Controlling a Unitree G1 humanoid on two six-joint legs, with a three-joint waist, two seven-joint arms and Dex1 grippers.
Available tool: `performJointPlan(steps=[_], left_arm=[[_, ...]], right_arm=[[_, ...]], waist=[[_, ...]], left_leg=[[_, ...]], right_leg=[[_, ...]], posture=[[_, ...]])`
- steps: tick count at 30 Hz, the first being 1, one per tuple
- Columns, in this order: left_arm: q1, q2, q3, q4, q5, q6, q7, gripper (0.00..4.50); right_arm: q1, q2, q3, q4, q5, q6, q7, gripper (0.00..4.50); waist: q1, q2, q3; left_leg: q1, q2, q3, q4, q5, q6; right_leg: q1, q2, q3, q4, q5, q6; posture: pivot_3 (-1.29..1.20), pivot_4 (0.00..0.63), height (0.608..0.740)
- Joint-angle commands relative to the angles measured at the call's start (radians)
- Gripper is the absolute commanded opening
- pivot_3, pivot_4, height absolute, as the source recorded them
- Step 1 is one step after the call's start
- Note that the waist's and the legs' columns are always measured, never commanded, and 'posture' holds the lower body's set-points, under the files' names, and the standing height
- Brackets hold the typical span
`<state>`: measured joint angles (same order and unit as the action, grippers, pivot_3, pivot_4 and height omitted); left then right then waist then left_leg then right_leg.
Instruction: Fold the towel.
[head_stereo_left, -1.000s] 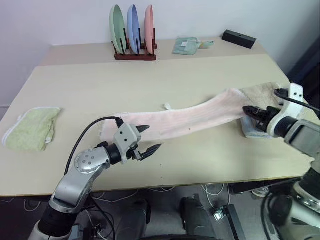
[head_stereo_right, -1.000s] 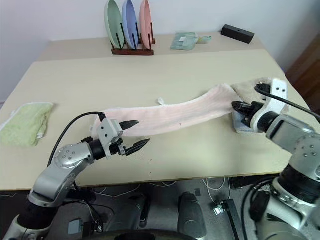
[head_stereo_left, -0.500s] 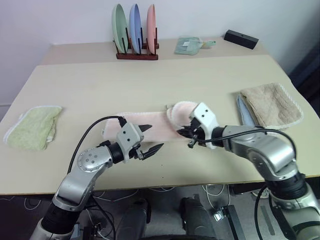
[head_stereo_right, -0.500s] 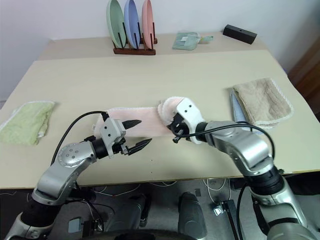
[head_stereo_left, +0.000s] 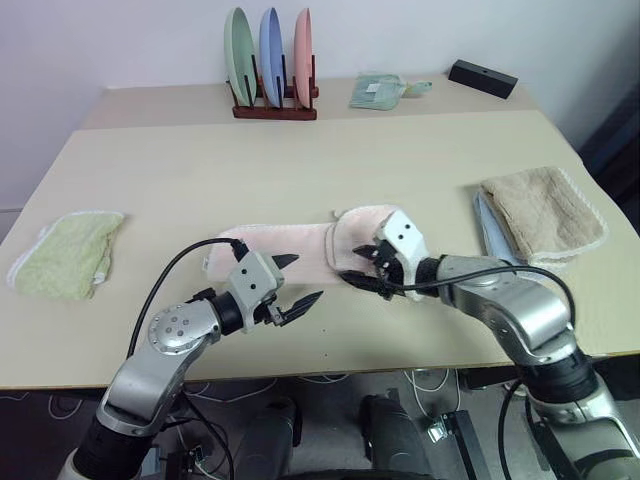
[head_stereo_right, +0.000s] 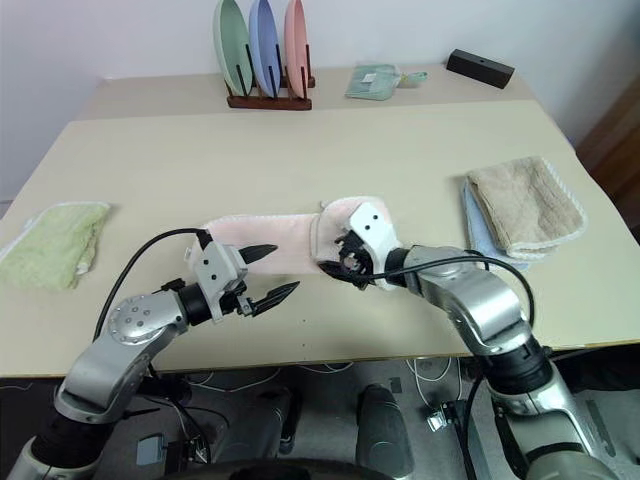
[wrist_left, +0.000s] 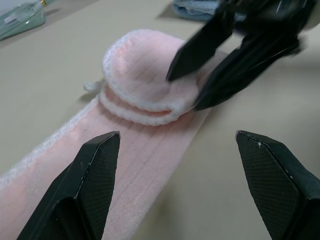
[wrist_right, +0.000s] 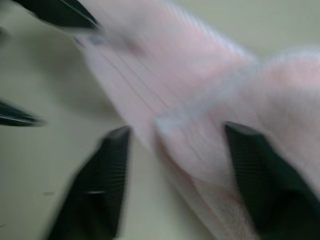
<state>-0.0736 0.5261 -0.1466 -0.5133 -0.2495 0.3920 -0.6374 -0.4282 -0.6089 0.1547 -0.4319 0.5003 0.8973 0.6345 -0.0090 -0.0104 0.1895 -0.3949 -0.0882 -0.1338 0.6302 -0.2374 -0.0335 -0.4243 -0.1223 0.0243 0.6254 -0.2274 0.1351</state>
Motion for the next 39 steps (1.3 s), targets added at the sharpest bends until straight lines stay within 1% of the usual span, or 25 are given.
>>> performJointPlan(steps=[1, 2, 4, 6, 7, 8, 11, 14, 17, 20, 22, 23, 24, 25, 26, 27, 29, 32, 33, 36, 39], left_arm=[[0.001, 0.003, 0.024, -0.025, -0.01, -0.002, 0.001, 3.78], [-0.001, 0.001, 0.027, -0.02, -0.011, -0.001, 0.003, 3.78], [-0.003, -0.007, 0.033, -0.012, -0.015, 0.0, 0.008, 3.78], [-0.007, -0.022, 0.043, -0.008, -0.028, 0.008, 0.017, 3.78], [-0.008, -0.029, 0.047, -0.007, -0.033, 0.014, 0.02, 3.78], [-0.008, -0.032, 0.047, -0.006, -0.034, 0.018, 0.022, 3.78], [-0.004, -0.034, 0.045, -0.008, -0.031, 0.019, 0.024, 3.78], [0.017, -0.035, 0.059, -0.015, -0.019, 0.026, 0.05, 3.78], [0.048, -0.032, 0.073, -0.033, -0.01, 0.03, 0.076, 3.78], [0.094, -0.035, 0.103, -0.068, -0.017, 0.046, 0.107, 3.78], [0.131, -0.047, 0.134, -0.093, -0.029, 0.068, 0.141, 3.78], [0.157, -0.069, 0.163, -0.113, -0.054, 0.096, 0.168, 3.78], [0.184, -0.093, 0.191, -0.135, -0.082, 0.122, 0.196, 3.78], [0.21, -0.125, 0.222, -0.158, -0.12, 0.153, 0.225, 4.03], [0.231, -0.155, 0.25, -0.178, -0.159, 0.184, 0.248, 4.32], [0.258, -0.188, 0.28, -0.205, -0.214, 0.21, 0.269, 4.5], [0.33, -0.287, 0.349, -0.254, -0.363, 0.241, 0.331, 4.5], [0.399, -0.404, 0.433, -0.267, -0.52, 0.277, 0.448, 4.5], [0.411, -0.433, 0.456, -0.262, -0.57, 0.291, 0.495, 4.5], [0.416, -0.484, 0.505, -0.233, -0.692, 0.319, 0.618, 4.5], [0.357, -0.522, 0.556, -0.164, -0.782, 0.315, 0.768, 4.5]], right_arm=[[-0.013, -0.009, -0.15, 0.004, 0.054, -0.025, 0.012, 3.13], [-0.029, 0.0, -0.171, 0.059, 0.036, -0.033, -0.013, 2.71], [-0.054, 0.008, -0.171, 0.138, -0.012, -0.075, -0.033, 1.84], [-0.081, 0.034, -0.152, 0.216, -0.047, -0.141, -0.028, 0.8], [-0.1, 0.054, -0.119, 0.27, -0.085, -0.189, -0.03, 0.32], [-0.116, 0.076, -0.086, 0.32, -0.122, -0.234, -0.031, 0.06], [-0.131, 0.125, -0.024, 0.422, -0.197, -0.325, -0.023, 0.06], [-0.09, 0.172, 0.098, 0.53, -0.292, -0.442, 0.017, 0.06], [-0.056, 0.192, 0.158, 0.577, -0.358, -0.498, 0.029, 0.06], [-0.045, 0.193, 0.141, 0.568, -0.386, -0.539, 0.023, 0.06], [-0.06, 0.206, 0.072, 0.525, -0.336, -0.526, 0.023, 0.06], [-0.073, 0.201, 0.036, 0.492, -0.309, -0.526, 0.03, 0.28], [-0.084, 0.187, 0.013, 0.46, -0.297, -0.533, 0.043, 0.61], [-0.092, 0.168, 0.001, 0.43, -0.291, -0.542, 0.063, 0.94], [-0.098, 0.152, -0.006, 0.409, -0.29, -0.549, 0.08, 1.37], [-0.105, 0.135, -0.012, 0.386, -0.289, -0.554, 0.1, 1.81], [-0.123, 0.099, -0.022, 0.333, -0.271, -0.568, 0.159, 2.94], [-0.134, 0.084, -0.032, 0.246, -0.193, -0.525, 0.234, 4.47], [-0.137, 0.081, -0.029, 0.223, -0.174, -0.509, 0.254, 4.47], [-0.127, 0.066, 0.006, 0.19, -0.183, -0.52, 0.299, 4.47], [-0.107, 0.078, 0.025, 0.189, -0.202, -0.542, 0.305, 4.47]], waist=[[0.0, 0.0, 0.0], [-0.001, 0.0, 0.0], [-0.003, 0.0, 0.0], [-0.003, 0.0, 0.0], [-0.005, 0.0, 0.0], [-0.007, 0.0, 0.0], [-0.007, 0.0, 0.0], [-0.005, 0.0, 0.0], [-0.005, 0.0, 0.0], [-0.006, -0.001, -0.002], [-0.006, -0.001, -0.002], [-0.005, -0.001, -0.001], [-0.005, -0.001, -0.001], [-0.005, -0.001, -0.001], [-0.004, -0.001, -0.001], [-0.004, -0.001, -0.001], [-0.004, -0.001, -0.001], [-0.003, -0.001, -0.001], [-0.002, -0.001, -0.001], [0.0, -0.002, -0.001], [0.008, -0.002, -0.001]], left_leg=[[0.0, 0.0, 0.0, 0.0, 0.0, 0.0], [0.0, 0.0, 0.0, 0.0, 0.0, 0.0], [0.001, 0.0, 0.001, 0.0, 0.0, 0.0], [0.001, 0.0, 0.001, -0.001, 0.0, 0.0], [0.001, 0.0, 0.001, -0.001, 0.0, 0.0], [0.001, 0.0, 0.001, -0.001, 0.0, 0.0], [0.001, 0.0, 0.001, -0.001, 0.0, 0.0], [0.001, 0.0, 0.001, -0.001, 0.0, 0.0], [0.001, 0.0, 0.0, -0.001, 0.0, 0.0], [0.003, 0.0, 0.0, -0.001, 0.0, 0.0], [0.003, 0.0, 0.0, -0.002, 0.0, 0.0], [0.003, 0.0, 0.0, -0.001, 0.0, 0.0], [0.003, 0.0, 0.0, -0.001, 0.0, 0.0], [0.003, 0.0, -0.001, -0.001, 0.0, 0.0], [0.002, 0.0, -0.002, -0.001, 0.0, 0.0], [0.002, 0.0, -0.003, -0.001, 0.0, 0.0], [0.002, 0.0, -0.003, -0.001, 0.0, -0.001], [0.002, 0.002, -0.003, -0.001, -0.001, -0.001], [0.002, 0.002, -0.003, -0.001, -0.001, -0.001], [0.002, 0.003, -0.002, 0.0, -0.001, -0.001], [0.002, 0.002, -0.002, 0.0, -0.001, -0.001]], right_leg=[[0.0, 0.0, 0.0, 0.0, 0.0, 0.0], [0.0, 0.0, 0.0, 0.0, 0.0, 0.0], [0.0, 0.0, 0.0, 0.0, 0.0, 0.0], [0.0, 0.0, 0.0, 0.0, 0.0, 0.0], [0.0, 0.0, 0.0, 0.0, 0.0, 0.0], [0.0, 0.001, 0.0, 0.0, 0.0, 0.0], [0.0, 0.001, 0.0, 0.0, 0.0, -0.001], [0.0, 0.001, 0.0, 0.0, 0.0, -0.001], [0.0, 0.001, 0.0, 0.0, 0.0, -0.001], [0.001, 0.001, 0.0, 0.0, 0.0, -0.001], [0.001, 0.001, 0.0, 0.001, 0.0, -0.001], [0.001, 0.001, 0.0, 0.001, 0.0, -0.001], [0.001, 0.001, 0.0, 0.0, 0.0, -0.001], [0.001, 0.001, 0.001, 0.0, 0.0, -0.001], [0.001, 0.001, 0.001, 0.0, 0.0, -0.001], [0.001, 0.001, 0.001, 0.0, 0.0, 0.0], [0.001, 0.001, 0.001, 0.0, 0.0, 0.0], [0.002, 0.001, 0.0, -0.001, 0.0, 0.0], [0.002, 0.001, 0.0, -0.001, 0.0, 0.0], [0.003, 0.001, 0.0, -0.001, 0.0, -0.001], [0.004, 0.001, -0.001, -0.003, -0.002, -0.004]], posture=[[0.0, 0.15, 0.737], [0.0, 0.15, 0.737], [0.0, 0.15, 0.737], [0.0, 0.15, 0.737], [0.0, 0.15, 0.737], [0.0, 0.15, 0.737], [0.0, 0.15, 0.737], [0.0, 0.15, 0.737], [0.0, 0.15, 0.737], [0.0, 0.15, 0.737], [0.0, 0.15, 0.737], [0.0, 0.15, 0.737], [0.0, 0.15, 0.737], [0.0, 0.15, 0.737], [0.0, 0.15, 0.737], [0.0, 0.15, 0.737], [0.0, 0.15, 0.737], [0.0, 0.15, 0.737], [0.0, 0.15, 0.737], [0.0, 0.15, 0.737], [0.0, 0.15, 0.737]])
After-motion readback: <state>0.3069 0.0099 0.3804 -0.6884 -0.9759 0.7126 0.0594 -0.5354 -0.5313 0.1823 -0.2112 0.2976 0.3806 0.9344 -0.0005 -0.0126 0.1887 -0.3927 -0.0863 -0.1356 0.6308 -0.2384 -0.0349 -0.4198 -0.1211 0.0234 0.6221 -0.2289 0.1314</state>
